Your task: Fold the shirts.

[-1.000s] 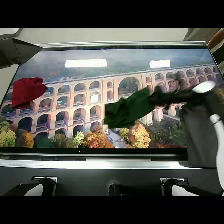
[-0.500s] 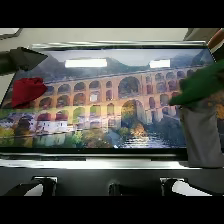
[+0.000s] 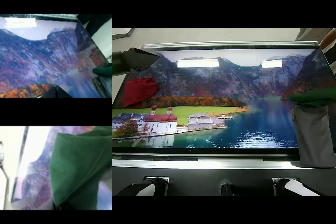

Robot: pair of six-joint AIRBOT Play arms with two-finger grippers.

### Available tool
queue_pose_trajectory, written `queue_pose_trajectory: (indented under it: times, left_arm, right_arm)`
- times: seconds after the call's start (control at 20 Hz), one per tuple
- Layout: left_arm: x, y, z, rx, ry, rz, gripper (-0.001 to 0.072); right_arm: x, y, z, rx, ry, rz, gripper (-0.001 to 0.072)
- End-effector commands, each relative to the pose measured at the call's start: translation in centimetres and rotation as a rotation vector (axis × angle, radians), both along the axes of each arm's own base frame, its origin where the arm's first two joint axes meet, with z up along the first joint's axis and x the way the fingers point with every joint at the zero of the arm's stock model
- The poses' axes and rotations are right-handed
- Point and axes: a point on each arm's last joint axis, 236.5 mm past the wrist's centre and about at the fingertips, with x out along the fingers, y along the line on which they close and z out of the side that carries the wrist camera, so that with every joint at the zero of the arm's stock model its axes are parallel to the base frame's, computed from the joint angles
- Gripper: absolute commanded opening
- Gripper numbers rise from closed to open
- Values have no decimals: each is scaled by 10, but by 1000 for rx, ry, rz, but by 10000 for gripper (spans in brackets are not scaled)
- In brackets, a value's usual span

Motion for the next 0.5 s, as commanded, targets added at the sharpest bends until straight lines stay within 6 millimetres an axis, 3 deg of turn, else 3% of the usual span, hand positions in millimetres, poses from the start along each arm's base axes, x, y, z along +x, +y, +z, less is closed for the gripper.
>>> queue_pose_trajectory:
  times: [0.0, 0.1, 0.2, 0.3, 0.4, 0.45]
  left_arm:
    - [0, 0, 0, 9, -9, -4, 27]
    - [0, 0, 0, 9, -9, -4, 27]
    - [0, 0, 0, 9, -9, -5, 27]
    - [0, 0, 0, 9, -8, -4, 27]
    - [0, 0, 0, 9, -8, -5, 27]
    - [0, 0, 0, 8, -8, -5, 27]
  right_arm:
    - [-56, 3, -33, 34, 261, -20, 43]
    - [-80, -17, -48, -47, 368, -103, 44]
    - [-112, -27, -75, -96, 504, -137, 44]
    - [-155, -18, -121, -86, 686, -122, 44]
    - [-204, 6, -174, -22, 880, -85, 44]
    - [-218, 18, -200, 7, 932, -50, 44]
